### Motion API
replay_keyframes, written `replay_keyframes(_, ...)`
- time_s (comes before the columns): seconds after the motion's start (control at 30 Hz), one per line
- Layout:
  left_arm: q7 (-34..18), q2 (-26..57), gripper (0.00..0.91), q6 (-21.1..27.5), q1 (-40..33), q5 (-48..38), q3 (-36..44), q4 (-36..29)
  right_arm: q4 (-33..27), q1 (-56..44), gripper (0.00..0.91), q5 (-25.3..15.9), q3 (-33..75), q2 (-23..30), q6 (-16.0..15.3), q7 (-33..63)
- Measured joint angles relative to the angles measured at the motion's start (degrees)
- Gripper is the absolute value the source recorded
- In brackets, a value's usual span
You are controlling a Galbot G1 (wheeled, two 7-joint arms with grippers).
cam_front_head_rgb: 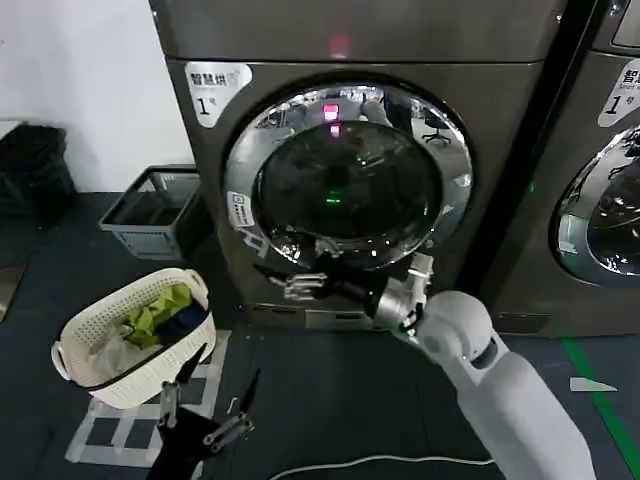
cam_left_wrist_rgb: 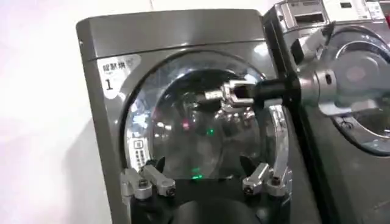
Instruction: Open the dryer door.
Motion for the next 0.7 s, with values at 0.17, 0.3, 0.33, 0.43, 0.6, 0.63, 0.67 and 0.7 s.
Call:
replay_keyframes(0.17, -0.1, 0.0, 0.907, 0.2, 0.2, 0.0, -0.3, -0.5, -3.8, 2.4, 0.907, -1.3, -2.0, 0.0, 2.4, 1.9)
replay_keyframes(0.3, -0.1, 0.0, 0.907, 0.2, 0.3, 0.0, -0.6, -0.8, -6.4, 4.2, 0.907, -1.8, -3.8, 0.6, 3.3, 3.2)
replay_keyframes(0.33, -0.1, 0.0, 0.907, 0.2, 0.3, 0.0, -0.6, -0.8, -6.9, 4.6, 0.907, -1.9, -4.2, 0.8, 3.5, 3.4)
replay_keyframes(0.43, -0.2, -0.1, 0.907, 0.3, 0.4, 0.0, -0.6, -1.0, -8.6, 5.8, 0.907, -2.3, -5.3, 1.2, 4.1, 4.3)
replay_keyframes(0.6, -0.2, -0.2, 0.907, 0.3, 0.5, 0.0, -0.6, -1.2, -10.9, 7.3, 0.907, -3.1, -6.8, 1.9, 5.1, 5.1)
replay_keyframes(0.63, -0.2, -0.2, 0.907, 0.3, 0.6, 0.0, -0.6, -1.2, -11.3, 7.5, 0.907, -3.2, -7.1, 2.1, 5.2, 5.1)
replay_keyframes(0.67, -0.2, -0.2, 0.907, 0.3, 0.6, 0.0, -0.6, -1.3, -11.7, 7.7, 0.907, -3.3, -7.3, 2.2, 5.4, 5.2)
replay_keyframes(0.7, -0.2, -0.2, 0.907, 0.3, 0.7, 0.0, -0.7, -1.3, -12.0, 7.9, 0.907, -3.3, -7.5, 2.3, 5.6, 5.2)
